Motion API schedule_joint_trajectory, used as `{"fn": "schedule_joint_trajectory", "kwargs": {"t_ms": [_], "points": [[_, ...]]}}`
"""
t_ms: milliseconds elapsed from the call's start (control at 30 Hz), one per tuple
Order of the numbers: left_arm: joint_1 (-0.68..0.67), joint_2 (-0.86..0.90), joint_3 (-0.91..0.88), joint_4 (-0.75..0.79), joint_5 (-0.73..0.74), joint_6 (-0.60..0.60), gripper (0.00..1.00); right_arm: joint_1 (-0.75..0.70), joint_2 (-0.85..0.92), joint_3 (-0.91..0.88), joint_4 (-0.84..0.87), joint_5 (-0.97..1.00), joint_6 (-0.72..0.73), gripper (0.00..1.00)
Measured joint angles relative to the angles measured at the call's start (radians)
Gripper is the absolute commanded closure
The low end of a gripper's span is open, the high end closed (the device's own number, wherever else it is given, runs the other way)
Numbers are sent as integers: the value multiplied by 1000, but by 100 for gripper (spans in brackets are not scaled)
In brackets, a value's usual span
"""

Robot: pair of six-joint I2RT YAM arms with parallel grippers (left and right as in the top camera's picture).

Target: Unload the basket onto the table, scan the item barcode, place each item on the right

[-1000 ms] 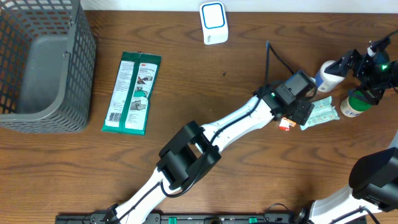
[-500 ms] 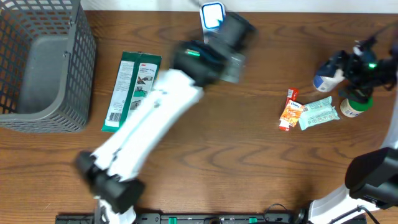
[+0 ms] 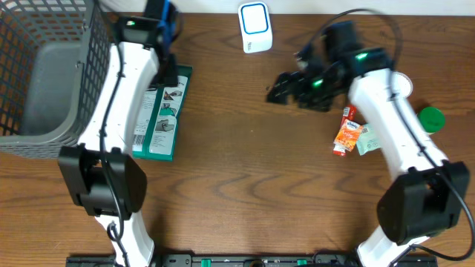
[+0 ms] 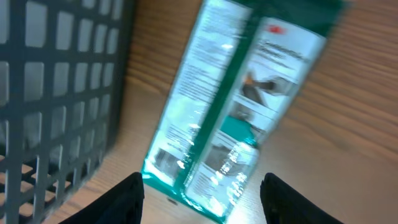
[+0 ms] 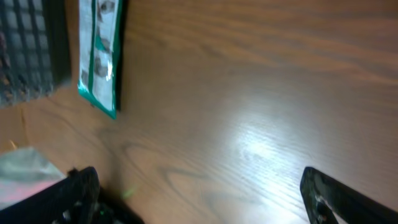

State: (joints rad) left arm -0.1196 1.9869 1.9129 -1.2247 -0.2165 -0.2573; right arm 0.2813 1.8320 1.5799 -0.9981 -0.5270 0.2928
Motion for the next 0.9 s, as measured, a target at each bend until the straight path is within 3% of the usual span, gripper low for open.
{"fn": "schedule_joint_trajectory", "kwargs": {"t_ms": [333, 667, 900], "points": [[103, 81, -224, 210, 0, -4, 39, 181, 0, -216, 278, 117, 82, 1], [103, 124, -415, 396, 17, -8, 39, 203, 0, -425, 504, 135, 204, 3], [100, 121, -421, 330, 303, -8, 40, 202, 0, -463, 518, 137, 220, 1]]}}
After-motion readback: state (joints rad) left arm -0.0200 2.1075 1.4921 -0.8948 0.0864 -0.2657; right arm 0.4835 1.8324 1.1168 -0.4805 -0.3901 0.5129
